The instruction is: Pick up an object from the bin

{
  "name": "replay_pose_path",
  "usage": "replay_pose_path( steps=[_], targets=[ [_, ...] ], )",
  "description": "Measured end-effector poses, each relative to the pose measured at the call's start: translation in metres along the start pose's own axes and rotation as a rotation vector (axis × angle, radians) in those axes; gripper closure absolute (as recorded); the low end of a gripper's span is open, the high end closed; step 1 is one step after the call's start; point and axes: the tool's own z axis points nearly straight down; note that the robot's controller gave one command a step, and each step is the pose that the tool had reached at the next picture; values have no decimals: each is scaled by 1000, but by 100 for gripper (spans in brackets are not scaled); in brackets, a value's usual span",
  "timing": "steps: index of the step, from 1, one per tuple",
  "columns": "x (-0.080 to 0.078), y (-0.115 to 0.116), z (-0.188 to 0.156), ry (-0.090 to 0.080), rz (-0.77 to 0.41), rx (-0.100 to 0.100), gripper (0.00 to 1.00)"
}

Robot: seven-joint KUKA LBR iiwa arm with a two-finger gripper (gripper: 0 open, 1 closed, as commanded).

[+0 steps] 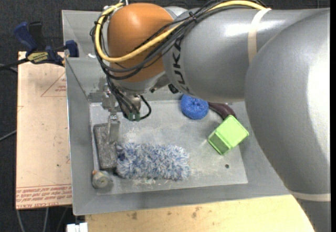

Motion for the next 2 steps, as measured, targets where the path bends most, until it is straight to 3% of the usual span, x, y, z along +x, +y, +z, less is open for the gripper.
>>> replay_pose_path(
  steps=[1,2],
  targets=[
    [-2,-1,-5,-8,5,-2,0],
    [32,-44,22,-13,-198,-3,0]
  ],
)
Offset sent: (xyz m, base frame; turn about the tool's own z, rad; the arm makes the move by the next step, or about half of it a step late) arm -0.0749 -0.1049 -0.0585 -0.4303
